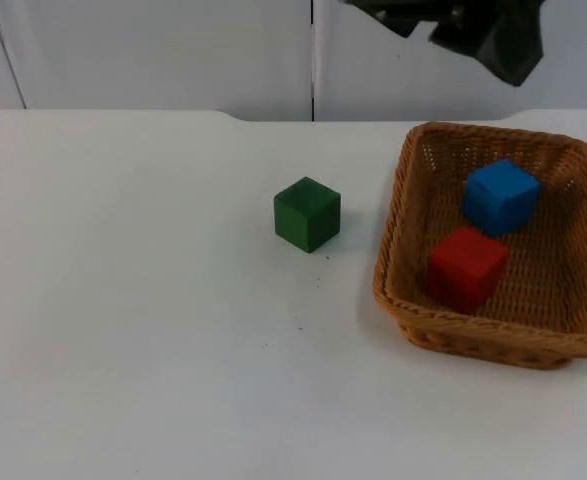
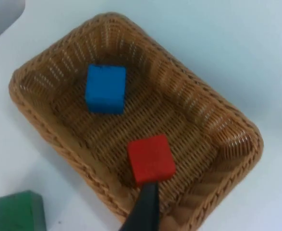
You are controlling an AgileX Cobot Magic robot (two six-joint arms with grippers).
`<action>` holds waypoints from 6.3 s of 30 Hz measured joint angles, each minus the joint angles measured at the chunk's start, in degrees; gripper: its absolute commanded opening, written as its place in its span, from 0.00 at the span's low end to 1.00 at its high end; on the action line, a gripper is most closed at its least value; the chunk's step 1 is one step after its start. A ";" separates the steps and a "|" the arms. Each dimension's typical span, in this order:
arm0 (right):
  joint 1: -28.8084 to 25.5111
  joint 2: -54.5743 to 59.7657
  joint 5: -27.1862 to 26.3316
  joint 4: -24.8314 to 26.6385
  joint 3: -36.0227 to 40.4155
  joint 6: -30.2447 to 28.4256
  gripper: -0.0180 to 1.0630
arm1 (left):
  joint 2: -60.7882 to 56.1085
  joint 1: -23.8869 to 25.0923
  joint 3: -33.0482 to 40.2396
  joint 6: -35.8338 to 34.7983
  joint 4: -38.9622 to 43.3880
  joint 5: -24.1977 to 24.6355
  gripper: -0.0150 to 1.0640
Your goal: Pick up one cube with each hand and place exactly two cubes into the same basket, leaving the remaining cube outside.
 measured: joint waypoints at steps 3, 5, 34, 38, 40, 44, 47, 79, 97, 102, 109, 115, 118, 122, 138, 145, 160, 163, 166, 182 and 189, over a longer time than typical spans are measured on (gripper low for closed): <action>0.00 -2.55 -0.40 0.00 1.89 0.71 0.63 | -3.07 0.00 3.83 -0.34 0.00 -1.20 0.76; 0.00 -3.46 -0.53 0.00 2.22 1.09 0.63 | -4.08 0.00 5.22 -0.34 0.00 -1.54 0.76; 0.00 -27.49 -2.12 0.15 20.97 2.96 0.63 | -32.70 0.00 27.61 -2.09 0.00 -5.54 0.76; 0.00 -33.29 -2.12 0.15 25.90 3.63 0.63 | -37.45 0.00 29.74 -2.34 0.00 -5.54 0.76; 0.00 -34.76 -2.12 0.15 26.91 3.89 0.63 | -38.62 0.00 30.38 -2.46 0.00 -5.54 0.76; 0.00 -39.32 -2.20 0.15 30.33 4.29 0.63 | -41.98 0.00 32.14 -2.70 0.00 -5.54 0.76; 0.00 -43.86 -2.20 0.15 33.30 4.44 0.63 | -44.87 0.00 33.59 -2.95 0.00 -4.96 0.76; 0.00 -78.21 -1.90 -3.70 53.14 11.96 0.63 | -72.36 0.00 37.45 -12.12 9.17 10.63 0.76; 0.00 -89.08 -0.50 -13.18 57.66 21.95 0.63 | -91.02 0.00 40.40 -22.64 17.44 19.87 0.76; 0.00 -89.08 -0.50 -13.26 57.66 21.95 0.63 | -96.30 0.00 47.14 -24.70 17.52 20.35 0.76; 0.00 -89.08 1.32 -13.54 57.75 21.66 0.63 | -96.41 0.00 49.87 -26.05 18.04 22.22 0.76; 0.00 -89.08 2.79 -14.73 58.63 21.57 0.63 | -96.41 0.00 52.73 -26.25 18.48 23.35 0.76; 0.00 -89.08 2.91 -14.83 58.63 21.57 0.63 | -96.41 0.00 52.82 -26.35 18.56 23.45 0.76; 0.00 -89.08 2.99 -14.83 58.63 21.57 0.63 | -96.41 0.00 52.82 -27.02 19.02 23.45 0.76; 0.00 -89.08 3.50 -14.83 58.84 21.54 0.63 | -96.41 0.00 52.82 -29.23 20.92 23.45 0.76; 0.00 -89.08 3.50 -14.83 58.84 21.43 0.63 | -96.41 0.00 52.82 -27.67 20.92 23.45 0.76; 0.00 -89.08 3.50 -14.83 58.84 21.43 0.79 | -96.41 0.00 52.82 -25.97 20.92 23.45 0.76; 0.00 -89.08 3.50 -14.83 58.84 21.43 0.91 | -96.41 0.00 52.82 -25.97 20.92 23.45 0.76; 0.00 -89.08 3.50 -14.83 58.84 21.43 0.99 | -96.41 0.00 52.82 -25.97 20.92 23.45 0.77; 0.00 -89.08 3.50 -15.97 58.84 22.90 0.99 | -96.41 0.00 52.82 -25.87 20.92 23.45 0.99; 0.00 -89.08 3.50 -16.07 58.84 23.70 0.99 | -96.41 0.00 52.82 -25.87 20.92 23.45 0.99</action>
